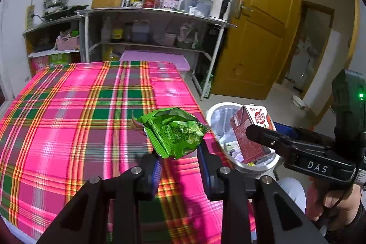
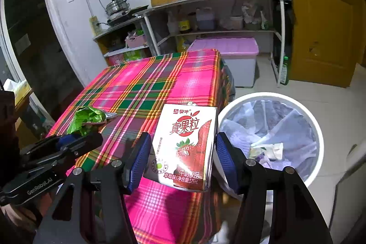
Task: Collect trash
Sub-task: 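Carry the green wrapper and milk carton over the bin and open both grippers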
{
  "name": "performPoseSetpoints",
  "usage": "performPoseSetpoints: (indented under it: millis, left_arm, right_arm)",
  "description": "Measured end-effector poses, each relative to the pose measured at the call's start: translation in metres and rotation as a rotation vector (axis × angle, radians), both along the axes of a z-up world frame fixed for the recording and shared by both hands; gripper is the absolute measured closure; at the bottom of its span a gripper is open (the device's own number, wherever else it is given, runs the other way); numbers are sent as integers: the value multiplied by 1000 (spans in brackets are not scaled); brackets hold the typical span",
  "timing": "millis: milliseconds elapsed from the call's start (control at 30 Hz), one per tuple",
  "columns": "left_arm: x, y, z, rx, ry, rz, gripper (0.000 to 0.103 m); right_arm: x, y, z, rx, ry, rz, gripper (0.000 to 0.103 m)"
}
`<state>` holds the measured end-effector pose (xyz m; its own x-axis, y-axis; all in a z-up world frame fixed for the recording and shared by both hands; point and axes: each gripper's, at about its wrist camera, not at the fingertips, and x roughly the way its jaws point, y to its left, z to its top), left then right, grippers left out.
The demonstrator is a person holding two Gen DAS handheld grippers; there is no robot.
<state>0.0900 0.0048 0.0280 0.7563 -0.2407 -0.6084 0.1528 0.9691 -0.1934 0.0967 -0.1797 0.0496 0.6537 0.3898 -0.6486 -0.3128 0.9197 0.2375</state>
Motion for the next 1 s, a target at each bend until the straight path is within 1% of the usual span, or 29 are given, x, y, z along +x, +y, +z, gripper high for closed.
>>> performPoseSetpoints:
  millis: [533, 1000]
  left_arm:
    - [12, -55, -2, 18, 21, -103, 73]
    - [48, -104, -19, 37, 59, -199, 73]
  right_arm:
    - [-6, -53, -3, 17, -9, -95, 44]
    - [14, -98, -19, 26, 33, -188, 44]
